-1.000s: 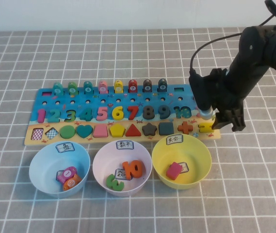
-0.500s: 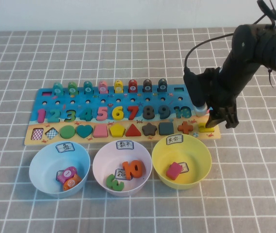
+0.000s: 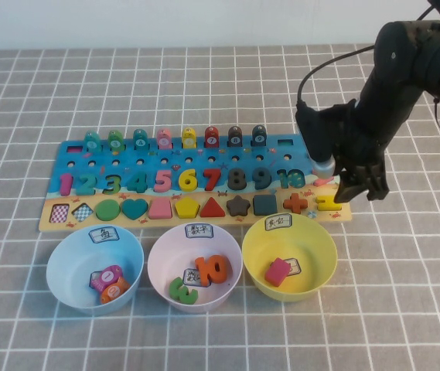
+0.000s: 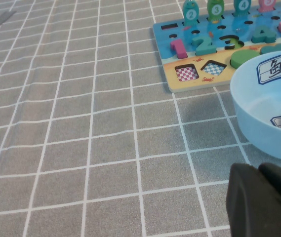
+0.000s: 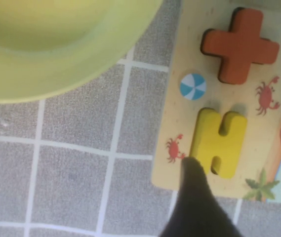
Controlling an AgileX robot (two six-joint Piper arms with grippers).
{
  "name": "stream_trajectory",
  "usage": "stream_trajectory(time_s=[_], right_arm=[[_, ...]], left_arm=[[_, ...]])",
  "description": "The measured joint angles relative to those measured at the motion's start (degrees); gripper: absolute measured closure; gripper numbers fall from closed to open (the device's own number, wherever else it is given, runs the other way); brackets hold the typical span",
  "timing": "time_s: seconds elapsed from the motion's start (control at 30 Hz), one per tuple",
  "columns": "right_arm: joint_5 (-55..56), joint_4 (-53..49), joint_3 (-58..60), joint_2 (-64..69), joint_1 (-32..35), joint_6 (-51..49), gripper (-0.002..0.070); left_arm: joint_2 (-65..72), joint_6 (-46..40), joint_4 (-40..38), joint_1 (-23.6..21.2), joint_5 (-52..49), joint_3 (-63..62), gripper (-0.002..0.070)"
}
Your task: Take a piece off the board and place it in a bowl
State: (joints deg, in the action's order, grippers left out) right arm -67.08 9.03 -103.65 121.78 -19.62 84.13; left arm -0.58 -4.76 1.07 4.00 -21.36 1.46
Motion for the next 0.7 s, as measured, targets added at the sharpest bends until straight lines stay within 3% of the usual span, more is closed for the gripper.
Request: stream_trajectory(time_s=[0.7], right_arm=[[-0.5, 0.3, 0.0, 1.9, -1.2, -0.2, 0.0309]], left_arm=[[0.0, 0.0, 0.0, 0.0, 0.0, 0.0, 0.0675]])
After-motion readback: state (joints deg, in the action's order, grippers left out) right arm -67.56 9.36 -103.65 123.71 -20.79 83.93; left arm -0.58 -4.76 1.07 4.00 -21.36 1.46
